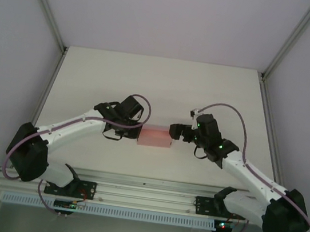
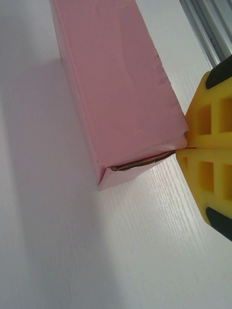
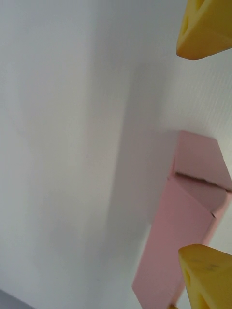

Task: Assemble paper box

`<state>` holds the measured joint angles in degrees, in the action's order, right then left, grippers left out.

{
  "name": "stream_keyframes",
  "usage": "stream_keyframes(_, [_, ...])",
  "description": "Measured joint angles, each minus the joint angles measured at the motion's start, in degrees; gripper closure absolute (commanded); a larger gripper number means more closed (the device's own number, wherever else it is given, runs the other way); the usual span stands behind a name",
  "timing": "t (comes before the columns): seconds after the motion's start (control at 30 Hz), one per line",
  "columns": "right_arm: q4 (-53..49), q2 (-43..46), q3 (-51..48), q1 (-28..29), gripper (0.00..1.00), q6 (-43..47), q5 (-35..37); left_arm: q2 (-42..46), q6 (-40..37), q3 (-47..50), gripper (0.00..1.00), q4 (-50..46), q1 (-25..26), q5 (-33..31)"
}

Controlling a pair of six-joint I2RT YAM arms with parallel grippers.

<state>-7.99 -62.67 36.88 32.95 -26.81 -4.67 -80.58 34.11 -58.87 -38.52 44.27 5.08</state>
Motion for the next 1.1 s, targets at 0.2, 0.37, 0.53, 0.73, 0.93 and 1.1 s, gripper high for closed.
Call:
stream_keyframes(0.2, [0.59, -5.90, -0.24, -1.11, 0.18, -1.42, -4.66, -0.11, -0.07, 0.00, 0.88, 0.24, 0.00, 0.26])
stream_keyframes(0.37, [6.54, -5.35, -4.70, -1.18, 0.26, -3.93, -5.55, -0.11, -0.48, 0.00, 0.63, -0.76, -0.02, 0.57])
stream_keyframes(0.53, [11.50, -4.83, -7.56, -0.94, 0.31, -6.43, -5.66, 1.29, -1.57, 0.00, 0.44, -3.50, 0.00, 2.62])
stream_keyframes(0.73, [13.25, -5.60, -7.80, -0.55, 0.36, -7.54, -5.70, 6.12, -1.18, 0.20, 0.24, -3.15, -3.63, 5.70])
stream_keyframes(0.93, [14.29, -6.36, -7.80, -0.28, 0.36, -7.93, -5.73, 6.56, 0.04, 3.69, 0.28, 2.80, -9.42, 10.54])
stream_keyframes(1.1, [14.43, -6.38, -7.80, -0.28, 0.37, -7.96, -5.75, 2.58, 0.42, 5.68, 0.46, 6.73, -10.14, 13.64])
